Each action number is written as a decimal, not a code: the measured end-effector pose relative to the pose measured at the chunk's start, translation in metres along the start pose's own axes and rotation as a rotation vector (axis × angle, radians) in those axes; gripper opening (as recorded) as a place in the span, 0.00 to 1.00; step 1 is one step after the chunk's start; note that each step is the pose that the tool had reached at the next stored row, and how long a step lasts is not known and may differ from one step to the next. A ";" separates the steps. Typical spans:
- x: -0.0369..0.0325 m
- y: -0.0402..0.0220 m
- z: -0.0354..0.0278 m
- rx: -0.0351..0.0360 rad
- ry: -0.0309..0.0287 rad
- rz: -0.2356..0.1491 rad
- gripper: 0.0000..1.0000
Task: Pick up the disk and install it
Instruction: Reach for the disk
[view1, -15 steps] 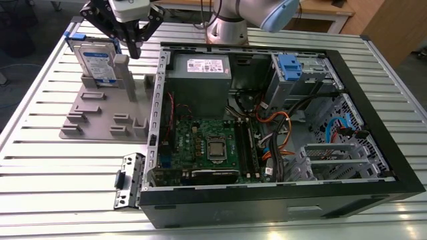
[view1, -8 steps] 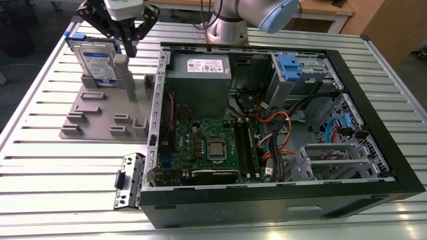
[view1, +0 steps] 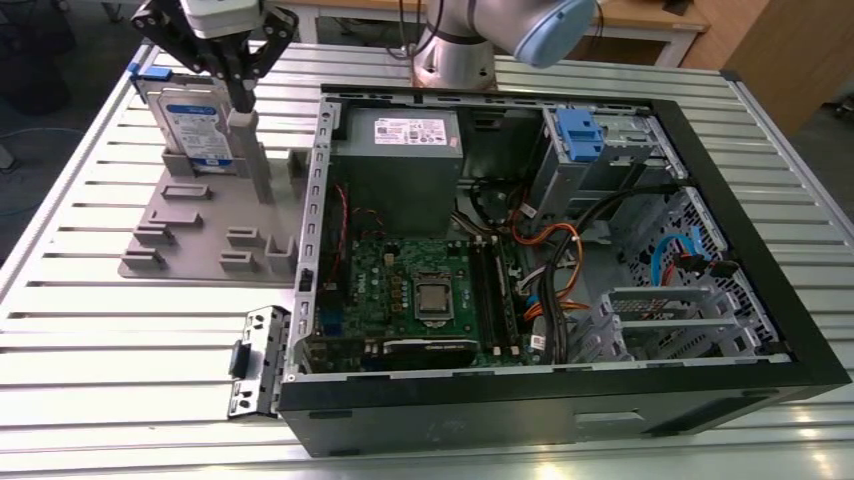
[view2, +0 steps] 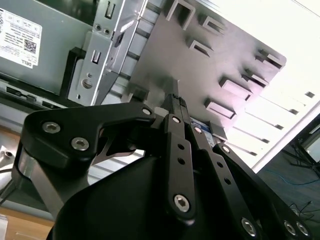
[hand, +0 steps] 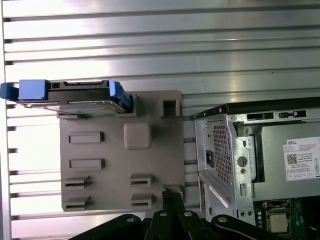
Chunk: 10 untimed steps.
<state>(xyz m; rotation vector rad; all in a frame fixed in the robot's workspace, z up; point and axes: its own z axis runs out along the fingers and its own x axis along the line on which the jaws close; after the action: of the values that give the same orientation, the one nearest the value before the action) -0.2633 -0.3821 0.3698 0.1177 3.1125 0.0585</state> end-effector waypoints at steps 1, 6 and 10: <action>0.0024 0.0001 0.0002 0.0001 -0.0001 0.000 0.10; 0.0118 0.0004 0.0012 0.0014 -0.0001 0.000 0.10; 0.0179 0.0003 0.0020 0.0015 -0.0001 0.000 0.10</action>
<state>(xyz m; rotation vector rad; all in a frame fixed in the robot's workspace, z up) -0.2811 -0.3804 0.3673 0.1178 3.1125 0.0562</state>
